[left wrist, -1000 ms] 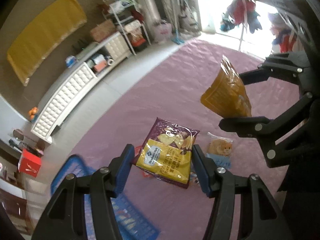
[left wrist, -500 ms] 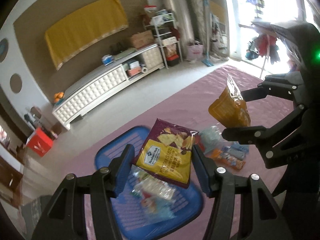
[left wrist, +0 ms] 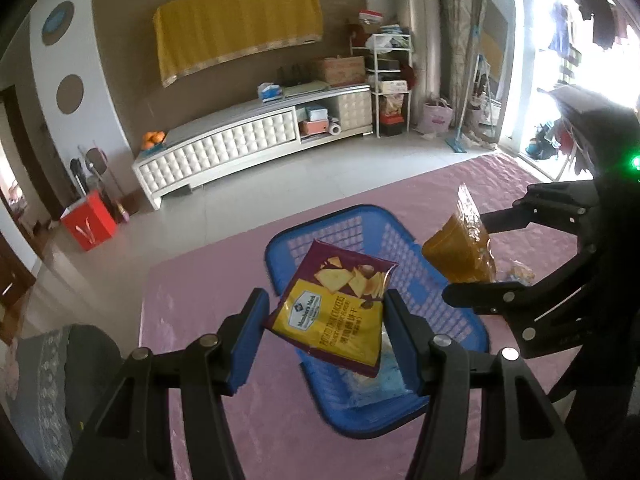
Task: Organize snacks
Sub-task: 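Carry the orange pouch and purple chip bag over the blue basket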
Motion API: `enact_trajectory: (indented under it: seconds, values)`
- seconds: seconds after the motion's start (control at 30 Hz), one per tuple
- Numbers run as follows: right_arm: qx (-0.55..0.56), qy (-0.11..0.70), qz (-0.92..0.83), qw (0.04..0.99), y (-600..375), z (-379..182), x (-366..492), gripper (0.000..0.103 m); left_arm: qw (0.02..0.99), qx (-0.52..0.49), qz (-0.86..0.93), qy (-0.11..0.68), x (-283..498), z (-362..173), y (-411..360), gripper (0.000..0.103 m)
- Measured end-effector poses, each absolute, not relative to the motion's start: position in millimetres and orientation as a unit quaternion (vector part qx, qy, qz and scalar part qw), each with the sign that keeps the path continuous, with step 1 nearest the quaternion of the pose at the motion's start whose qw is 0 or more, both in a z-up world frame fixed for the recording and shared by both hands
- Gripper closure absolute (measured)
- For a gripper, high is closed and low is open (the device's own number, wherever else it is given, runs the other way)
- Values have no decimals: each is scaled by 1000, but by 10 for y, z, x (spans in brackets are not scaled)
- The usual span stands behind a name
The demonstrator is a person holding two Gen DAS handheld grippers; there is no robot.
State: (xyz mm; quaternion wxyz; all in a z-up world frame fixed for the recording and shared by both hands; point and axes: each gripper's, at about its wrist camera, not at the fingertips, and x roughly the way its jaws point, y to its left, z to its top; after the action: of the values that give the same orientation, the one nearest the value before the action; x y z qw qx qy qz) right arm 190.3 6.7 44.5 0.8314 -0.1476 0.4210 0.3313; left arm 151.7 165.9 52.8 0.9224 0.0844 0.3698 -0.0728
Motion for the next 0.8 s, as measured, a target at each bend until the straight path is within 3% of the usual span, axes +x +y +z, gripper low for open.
enact_trajectory:
  seconds: [0.47,0.8]
  values:
    - [-217,462,347,787,607,-3,1900,26,920,7,-52,387,1596,87,2151,47]
    - [-225,515,322,761,684,-346,1870,26,915,8,-52,400,1582,-49,2137,47]
